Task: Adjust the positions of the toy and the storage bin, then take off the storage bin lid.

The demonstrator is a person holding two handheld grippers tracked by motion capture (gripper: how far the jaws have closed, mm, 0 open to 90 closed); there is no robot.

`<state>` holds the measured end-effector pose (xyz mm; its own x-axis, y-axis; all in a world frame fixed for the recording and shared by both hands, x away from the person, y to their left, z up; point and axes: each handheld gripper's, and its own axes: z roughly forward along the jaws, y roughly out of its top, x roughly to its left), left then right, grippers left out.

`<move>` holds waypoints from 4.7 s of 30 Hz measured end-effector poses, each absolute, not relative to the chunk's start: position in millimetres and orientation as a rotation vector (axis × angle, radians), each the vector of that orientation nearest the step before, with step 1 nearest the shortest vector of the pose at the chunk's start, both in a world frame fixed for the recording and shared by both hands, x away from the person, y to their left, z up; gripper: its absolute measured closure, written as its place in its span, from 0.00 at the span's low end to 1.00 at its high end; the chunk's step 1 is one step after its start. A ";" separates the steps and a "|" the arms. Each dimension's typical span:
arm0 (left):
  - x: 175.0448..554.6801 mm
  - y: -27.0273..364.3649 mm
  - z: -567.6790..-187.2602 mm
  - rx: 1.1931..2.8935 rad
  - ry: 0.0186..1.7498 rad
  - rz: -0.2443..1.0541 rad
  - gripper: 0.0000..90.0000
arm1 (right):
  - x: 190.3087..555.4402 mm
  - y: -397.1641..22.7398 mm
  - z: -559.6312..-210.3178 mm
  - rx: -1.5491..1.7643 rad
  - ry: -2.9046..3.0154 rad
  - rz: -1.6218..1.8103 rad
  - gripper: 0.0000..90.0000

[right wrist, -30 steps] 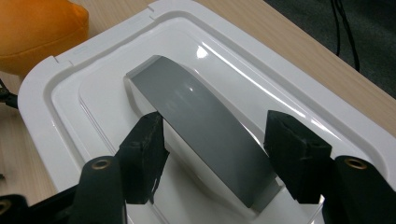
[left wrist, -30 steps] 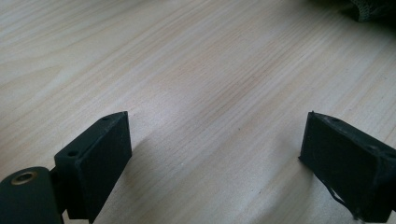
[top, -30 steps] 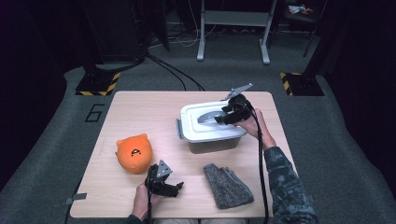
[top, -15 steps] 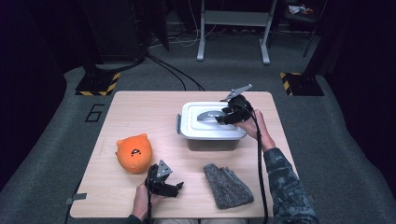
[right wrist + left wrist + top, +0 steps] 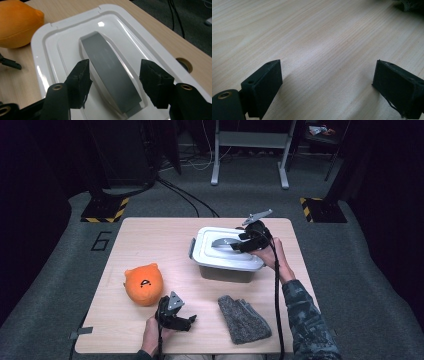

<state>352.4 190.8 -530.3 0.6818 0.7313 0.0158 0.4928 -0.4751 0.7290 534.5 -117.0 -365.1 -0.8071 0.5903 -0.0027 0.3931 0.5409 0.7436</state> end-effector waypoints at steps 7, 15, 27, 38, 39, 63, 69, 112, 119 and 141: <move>352.5 191.1 -530.2 2.176 0.932 0.423 0.09 | 539.1 -108.9 -357.0 0.711 2.588 1.115 0.52; 352.5 190.9 -530.4 2.173 0.934 0.431 0.09 | 541.8 -104.1 -365.4 0.658 2.610 1.085 0.60; 352.4 190.8 -530.5 2.169 0.939 0.427 0.09 | 534.8 -97.4 -366.3 0.685 2.567 1.093 0.71; 352.3 190.7 -530.5 2.169 0.941 0.430 0.09 | 533.6 -81.5 -366.9 0.673 2.547 1.025 0.72; 352.3 190.7 -530.5 2.169 0.940 0.430 0.09 | 533.1 -80.9 -366.9 0.671 2.546 1.023 0.73; 352.2 190.6 -530.6 2.168 0.941 0.427 0.09 | 528.7 -70.5 -371.7 0.714 2.476 1.048 0.74; 352.2 190.6 -530.6 2.167 0.942 0.427 0.09 | 527.9 -70.5 -371.5 0.724 2.478 1.042 0.74; 352.2 190.5 -530.6 2.167 0.942 0.427 0.09 | 520.1 -89.8 -330.8 0.769 2.370 1.068 0.74; 352.2 190.6 -530.6 2.167 0.942 0.427 0.09 | 523.4 -103.1 -327.8 0.832 2.332 1.068 0.74; 352.4 190.9 -530.4 2.170 0.939 0.425 0.09 | 534.7 -152.5 -319.4 1.025 2.171 0.993 0.74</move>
<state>352.4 190.9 -530.4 0.6799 0.7332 0.0142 0.4949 -0.4730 0.7290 534.7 -152.5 -319.4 -0.5671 0.8094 -0.1525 0.4142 0.4402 0.7967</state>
